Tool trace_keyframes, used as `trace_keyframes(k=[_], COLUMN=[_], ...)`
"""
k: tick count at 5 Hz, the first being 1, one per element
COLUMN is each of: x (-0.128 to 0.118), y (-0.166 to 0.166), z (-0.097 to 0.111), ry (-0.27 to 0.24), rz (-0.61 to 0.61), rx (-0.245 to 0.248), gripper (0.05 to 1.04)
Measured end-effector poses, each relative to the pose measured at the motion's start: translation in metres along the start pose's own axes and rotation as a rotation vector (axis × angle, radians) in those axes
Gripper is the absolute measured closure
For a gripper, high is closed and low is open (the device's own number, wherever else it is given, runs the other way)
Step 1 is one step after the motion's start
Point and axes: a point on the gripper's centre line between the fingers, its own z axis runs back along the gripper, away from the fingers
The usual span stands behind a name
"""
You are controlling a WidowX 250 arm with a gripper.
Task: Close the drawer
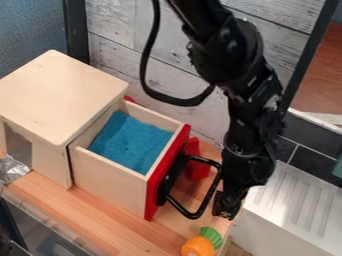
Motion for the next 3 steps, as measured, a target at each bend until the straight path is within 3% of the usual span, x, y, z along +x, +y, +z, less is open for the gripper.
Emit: trace_keyframes(k=[3], x=[-0.003], y=[-0.003], z=[-0.020], ry=[0.034], rz=[-0.009], rx=[0.018], gripper=[0.083])
